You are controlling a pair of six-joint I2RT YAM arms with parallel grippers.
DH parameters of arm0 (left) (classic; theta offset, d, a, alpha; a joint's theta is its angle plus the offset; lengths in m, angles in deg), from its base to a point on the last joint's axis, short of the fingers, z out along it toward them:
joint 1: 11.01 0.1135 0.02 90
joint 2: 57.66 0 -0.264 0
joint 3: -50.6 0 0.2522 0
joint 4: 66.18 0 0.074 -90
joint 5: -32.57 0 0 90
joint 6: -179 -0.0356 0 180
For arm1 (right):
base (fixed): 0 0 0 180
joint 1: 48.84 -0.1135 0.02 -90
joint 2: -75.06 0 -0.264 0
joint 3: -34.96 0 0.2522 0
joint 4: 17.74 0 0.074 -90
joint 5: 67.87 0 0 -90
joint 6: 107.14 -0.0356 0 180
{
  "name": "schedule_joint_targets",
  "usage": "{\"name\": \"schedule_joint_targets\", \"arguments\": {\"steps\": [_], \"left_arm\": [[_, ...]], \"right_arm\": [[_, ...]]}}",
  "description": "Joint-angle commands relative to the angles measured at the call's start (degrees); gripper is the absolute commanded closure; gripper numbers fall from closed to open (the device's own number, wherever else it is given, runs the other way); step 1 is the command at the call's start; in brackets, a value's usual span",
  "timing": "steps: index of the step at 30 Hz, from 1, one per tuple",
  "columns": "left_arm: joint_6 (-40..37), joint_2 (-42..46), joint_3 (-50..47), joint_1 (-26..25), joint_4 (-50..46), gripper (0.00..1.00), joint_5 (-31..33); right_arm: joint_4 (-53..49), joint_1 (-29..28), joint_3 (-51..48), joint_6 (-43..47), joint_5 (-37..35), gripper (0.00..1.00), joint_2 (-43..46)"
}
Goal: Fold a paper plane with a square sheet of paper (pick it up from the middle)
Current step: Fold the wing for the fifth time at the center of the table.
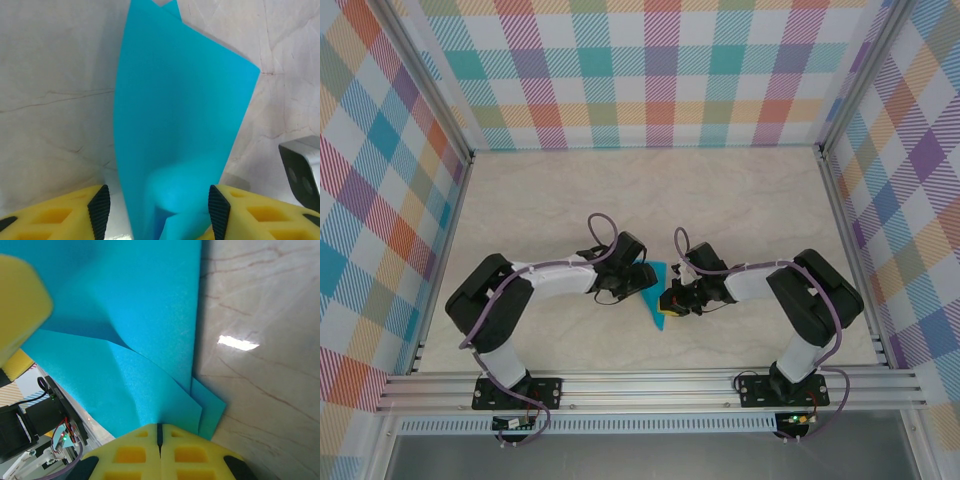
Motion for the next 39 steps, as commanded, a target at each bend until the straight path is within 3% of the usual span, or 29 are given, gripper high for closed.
{"name": "schedule_joint_targets", "arguments": {"steps": [1,5,15,21,25,26,29,34,39], "left_arm": [[0.2,-2.1,2.8,-0.1,1.7,0.49,-2.6],[-0.9,-3.3,4.0,-0.1,-0.1,0.58,-3.0],[-4.0,-3.6,6.0,-0.1,-4.5,1.0,-2.7],[-3.1,-3.2,7.4,-1.0,-8.0,1.0,-0.9],[-1.8,-3.6,7.8,-1.4,-8.9,1.0,0.0],[-1.6,-3.7,7.9,-1.4,-9.0,1.0,-0.1],[-1.5,-4.4,8.6,-1.8,-9.5,1.0,-0.1],[-0.9,-4.9,9.2,-2.0,-9.5,1.0,0.2],[-0.9,-5.1,9.5,-2.0,-9.6,1.0,0.2]], "right_arm": [[-2.2,0.0,-2.2,1.9,-5.9,0.95,-3.6],[-1.8,0.1,-2.5,2.2,-5.8,0.95,-3.1],[-3.6,0.2,-0.9,5.6,-6.1,0.92,2.0],[-4.7,-0.1,-2.5,8.7,-10.5,0.84,11.7],[-6.1,-2.7,-5.4,12.9,-19.9,0.74,20.8],[-5.6,-4.3,-6.4,14.6,-22.6,0.68,23.1],[-3.8,-10.6,-8.9,19.2,-31.8,0.66,27.6],[-0.8,-19.1,-10.0,25.0,-42.9,0.57,27.8],[1.1,-25.2,-7.9,28.5,-50.6,0.56,22.4]]}}
